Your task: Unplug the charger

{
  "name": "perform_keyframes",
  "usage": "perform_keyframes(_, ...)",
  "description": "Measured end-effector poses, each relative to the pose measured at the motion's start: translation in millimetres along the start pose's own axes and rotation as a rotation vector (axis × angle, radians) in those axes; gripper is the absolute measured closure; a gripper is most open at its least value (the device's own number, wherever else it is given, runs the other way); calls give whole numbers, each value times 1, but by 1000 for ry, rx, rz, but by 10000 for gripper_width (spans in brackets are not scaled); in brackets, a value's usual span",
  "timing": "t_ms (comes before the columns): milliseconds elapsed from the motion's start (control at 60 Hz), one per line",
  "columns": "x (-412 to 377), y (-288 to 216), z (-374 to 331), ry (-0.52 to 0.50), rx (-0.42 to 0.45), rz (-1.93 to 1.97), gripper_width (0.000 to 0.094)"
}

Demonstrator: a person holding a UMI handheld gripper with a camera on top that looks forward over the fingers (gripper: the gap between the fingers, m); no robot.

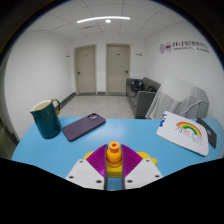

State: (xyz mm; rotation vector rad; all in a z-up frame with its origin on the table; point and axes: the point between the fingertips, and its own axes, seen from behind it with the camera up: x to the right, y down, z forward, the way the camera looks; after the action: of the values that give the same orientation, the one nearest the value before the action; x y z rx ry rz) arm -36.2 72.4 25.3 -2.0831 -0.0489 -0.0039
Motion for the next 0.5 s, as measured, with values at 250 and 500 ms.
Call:
perform_keyframes(250, 0, -4, 0, 63, 35, -47, 893)
perform_keyframes(500, 59, -154, -83, 133, 267, -40, 894)
